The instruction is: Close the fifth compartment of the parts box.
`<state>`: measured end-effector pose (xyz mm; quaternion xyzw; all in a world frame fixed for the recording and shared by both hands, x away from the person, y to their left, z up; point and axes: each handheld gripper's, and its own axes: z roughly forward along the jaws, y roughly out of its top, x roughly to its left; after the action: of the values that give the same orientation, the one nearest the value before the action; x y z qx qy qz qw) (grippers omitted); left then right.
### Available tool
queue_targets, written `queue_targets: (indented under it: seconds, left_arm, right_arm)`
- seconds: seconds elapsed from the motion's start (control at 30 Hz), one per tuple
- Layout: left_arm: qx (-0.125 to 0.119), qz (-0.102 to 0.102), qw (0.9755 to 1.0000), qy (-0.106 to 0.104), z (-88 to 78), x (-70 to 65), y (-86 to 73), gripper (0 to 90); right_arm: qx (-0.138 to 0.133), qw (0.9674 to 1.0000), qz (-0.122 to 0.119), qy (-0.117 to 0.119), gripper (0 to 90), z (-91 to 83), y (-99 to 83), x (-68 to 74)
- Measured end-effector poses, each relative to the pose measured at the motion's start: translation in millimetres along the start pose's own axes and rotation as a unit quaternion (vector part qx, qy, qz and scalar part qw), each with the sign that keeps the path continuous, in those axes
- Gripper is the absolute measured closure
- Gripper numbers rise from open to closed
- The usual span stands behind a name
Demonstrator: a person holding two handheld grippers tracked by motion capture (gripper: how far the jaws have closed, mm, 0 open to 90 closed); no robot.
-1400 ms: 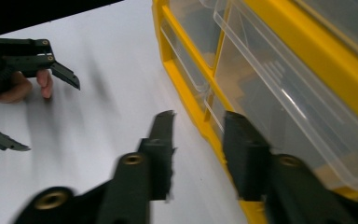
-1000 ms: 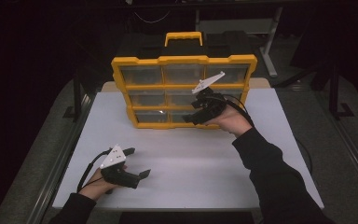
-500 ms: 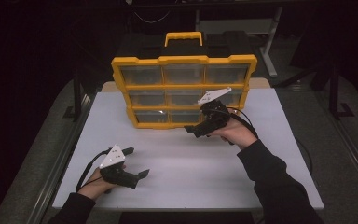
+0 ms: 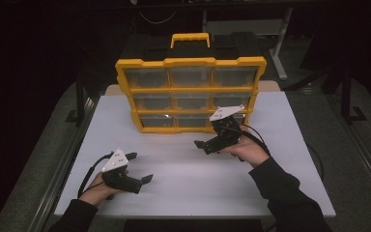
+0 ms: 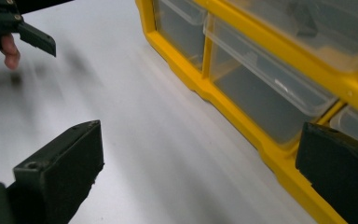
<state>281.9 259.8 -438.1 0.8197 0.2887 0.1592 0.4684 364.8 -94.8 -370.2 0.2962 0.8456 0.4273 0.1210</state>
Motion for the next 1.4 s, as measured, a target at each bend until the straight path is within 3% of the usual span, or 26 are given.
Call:
queue_targets:
  seconds: [0.9,1.23,1.4]
  left_arm:
    - [-0.002,0.003,1.0,-0.006,-0.2,-1.6,0.4,0.0]
    - [-0.001,0.004,1.0,-0.005,0.1,-1.7,0.6,0.0]
    - [0.0,0.005,1.0,-0.004,0.4,-2.0,0.5,0.0]
  right_arm:
    - [-0.013,0.9998,0.018,0.001,0.4,-16.5,-64.2,6.6]
    - [-0.009,0.9993,0.03,-0.021,0.4,-29.4,-93.7,1.3]
    - [-0.016,0.999,0.036,-0.021,0.4,-36.6,-103.3,0.6]
